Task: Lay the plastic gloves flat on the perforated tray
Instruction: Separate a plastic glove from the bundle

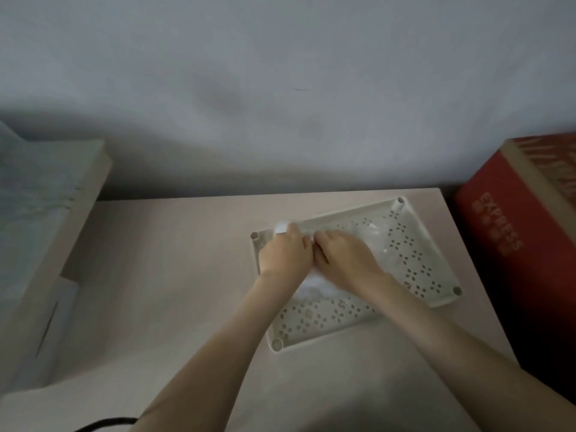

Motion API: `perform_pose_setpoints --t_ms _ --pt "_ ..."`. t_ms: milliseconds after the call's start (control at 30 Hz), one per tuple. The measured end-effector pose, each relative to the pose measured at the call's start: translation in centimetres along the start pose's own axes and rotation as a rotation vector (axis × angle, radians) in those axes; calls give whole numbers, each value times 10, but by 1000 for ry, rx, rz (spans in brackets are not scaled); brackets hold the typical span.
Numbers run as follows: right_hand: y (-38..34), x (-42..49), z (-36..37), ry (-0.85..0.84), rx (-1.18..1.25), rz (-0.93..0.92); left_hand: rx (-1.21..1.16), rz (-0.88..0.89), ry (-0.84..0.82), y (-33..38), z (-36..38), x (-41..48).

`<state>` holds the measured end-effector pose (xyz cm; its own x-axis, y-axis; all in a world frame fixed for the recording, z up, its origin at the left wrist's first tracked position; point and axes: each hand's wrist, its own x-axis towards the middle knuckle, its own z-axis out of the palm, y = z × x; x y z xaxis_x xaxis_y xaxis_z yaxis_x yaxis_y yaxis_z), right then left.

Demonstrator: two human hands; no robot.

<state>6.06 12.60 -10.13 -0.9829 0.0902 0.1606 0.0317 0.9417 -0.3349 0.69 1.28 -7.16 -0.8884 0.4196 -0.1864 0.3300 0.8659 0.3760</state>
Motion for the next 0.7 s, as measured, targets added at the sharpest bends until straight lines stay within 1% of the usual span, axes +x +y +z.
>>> perform_pose_setpoints --t_ms 67,100,133,167,200,233,267,300,333,367,400,433,467,533,600,700 --pt "2 -5 -5 19 47 34 -7 25 -14 5 2 -6" --pt "3 -7 -8 61 82 34 9 46 -10 4 5 -9" --pt "6 -7 -8 134 90 26 29 66 -4 2 9 -11" --pt "10 -11 -10 234 56 57 40 86 8 0 14 -15" --pt "15 -16 -15 335 9 141 59 115 40 -1 16 -19" --pt "22 -21 -21 382 -21 236 85 155 83 0 16 -24" --pt "29 -26 -26 338 -25 342 105 201 119 0 17 -27" --pt "35 -31 -28 250 8 447 111 249 117 -1 17 -30" --pt "40 -37 -29 131 77 539 123 308 63 -3 16 -32" --pt "44 -43 -30 28 153 596 150 370 -25 -4 16 -34" --pt "46 -50 -31 -58 193 603 192 428 -116 -7 16 -37" --pt "47 -50 -27 -112 203 587 219 459 -195 -13 16 -35" --pt "40 -62 -30 -139 194 573 215 480 -238 -18 15 -45" --pt "32 -65 -29 -169 215 554 150 465 -225 -33 17 -45" --pt "19 -70 -31 -206 240 534 123 465 -154 -45 15 -49" --pt "-6 -84 -31 -266 297 531 143 426 -77 -63 12 -65"
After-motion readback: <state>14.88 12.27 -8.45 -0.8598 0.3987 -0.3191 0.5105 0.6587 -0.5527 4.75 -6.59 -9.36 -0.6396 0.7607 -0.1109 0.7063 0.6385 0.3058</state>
